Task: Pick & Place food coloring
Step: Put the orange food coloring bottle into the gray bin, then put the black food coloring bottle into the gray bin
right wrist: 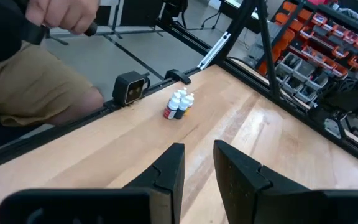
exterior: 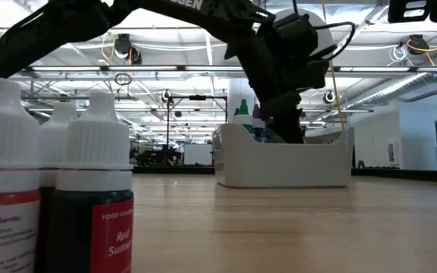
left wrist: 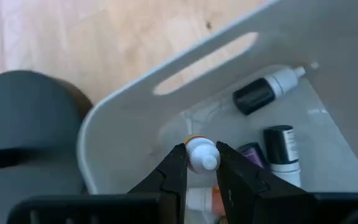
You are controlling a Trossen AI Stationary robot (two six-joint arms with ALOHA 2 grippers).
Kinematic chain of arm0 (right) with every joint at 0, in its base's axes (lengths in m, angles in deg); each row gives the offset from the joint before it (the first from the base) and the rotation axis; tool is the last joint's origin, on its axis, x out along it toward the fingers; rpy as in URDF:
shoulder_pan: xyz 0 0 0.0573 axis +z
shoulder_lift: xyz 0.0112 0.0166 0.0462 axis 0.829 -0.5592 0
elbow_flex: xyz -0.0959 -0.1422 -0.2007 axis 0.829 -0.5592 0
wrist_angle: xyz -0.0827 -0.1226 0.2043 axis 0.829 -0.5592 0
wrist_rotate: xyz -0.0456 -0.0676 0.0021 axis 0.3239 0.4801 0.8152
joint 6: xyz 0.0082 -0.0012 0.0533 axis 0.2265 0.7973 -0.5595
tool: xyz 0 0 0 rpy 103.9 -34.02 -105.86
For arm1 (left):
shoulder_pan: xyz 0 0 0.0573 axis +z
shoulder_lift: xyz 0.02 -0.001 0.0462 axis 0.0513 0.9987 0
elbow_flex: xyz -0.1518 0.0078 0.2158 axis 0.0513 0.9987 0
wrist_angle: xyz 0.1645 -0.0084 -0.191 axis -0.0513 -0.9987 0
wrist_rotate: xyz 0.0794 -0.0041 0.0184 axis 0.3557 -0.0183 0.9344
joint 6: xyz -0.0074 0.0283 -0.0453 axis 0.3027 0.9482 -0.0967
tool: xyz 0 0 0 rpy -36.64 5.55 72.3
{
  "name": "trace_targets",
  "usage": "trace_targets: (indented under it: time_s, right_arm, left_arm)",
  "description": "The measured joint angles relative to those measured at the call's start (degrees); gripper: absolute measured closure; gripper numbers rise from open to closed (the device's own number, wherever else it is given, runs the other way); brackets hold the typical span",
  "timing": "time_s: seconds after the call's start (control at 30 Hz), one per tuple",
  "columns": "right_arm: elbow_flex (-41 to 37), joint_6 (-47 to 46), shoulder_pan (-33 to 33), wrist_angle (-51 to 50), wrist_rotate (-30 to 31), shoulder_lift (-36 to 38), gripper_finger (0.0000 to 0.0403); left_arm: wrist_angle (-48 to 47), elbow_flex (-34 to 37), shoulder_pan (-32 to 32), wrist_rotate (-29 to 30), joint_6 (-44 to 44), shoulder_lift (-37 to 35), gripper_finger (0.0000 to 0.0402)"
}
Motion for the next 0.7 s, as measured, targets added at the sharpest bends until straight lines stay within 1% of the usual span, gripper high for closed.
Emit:
trace_targets:
  time_s: [0.23,0.3,0.57,0.63,0.7]
  right_arm:
    - [0.0,0.06,0.0,-0.11,-0.03,0.0,0.0326]
    - [0.0,0.06,0.0,-0.03,-0.03,0.0,0.0326]
    - [0.0,0.05,0.0,0.07,-0.05,0.0,0.0326]
    - [0.0,0.06,0.0,0.07,-0.06,0.0,0.0326]
    - [0.0,0.06,0.0,0.07,-0.06,0.0,0.0326]
  left_arm:
    - [0.91,-0.13,-0.74,0.89,0.57,0.03,0.0329]
    - [1.03,-0.13,-0.7,0.89,0.53,0.03,0.0322]
    - [1.78,-0.22,-0.65,0.89,-1.47,0.03,0.025]
    - [0.79,-1.63,-0.65,0.91,-1.48,0.1,0.0239]
    - [-0.84,-4.92,-0.95,0.95,-1.39,0.1,0.0233]
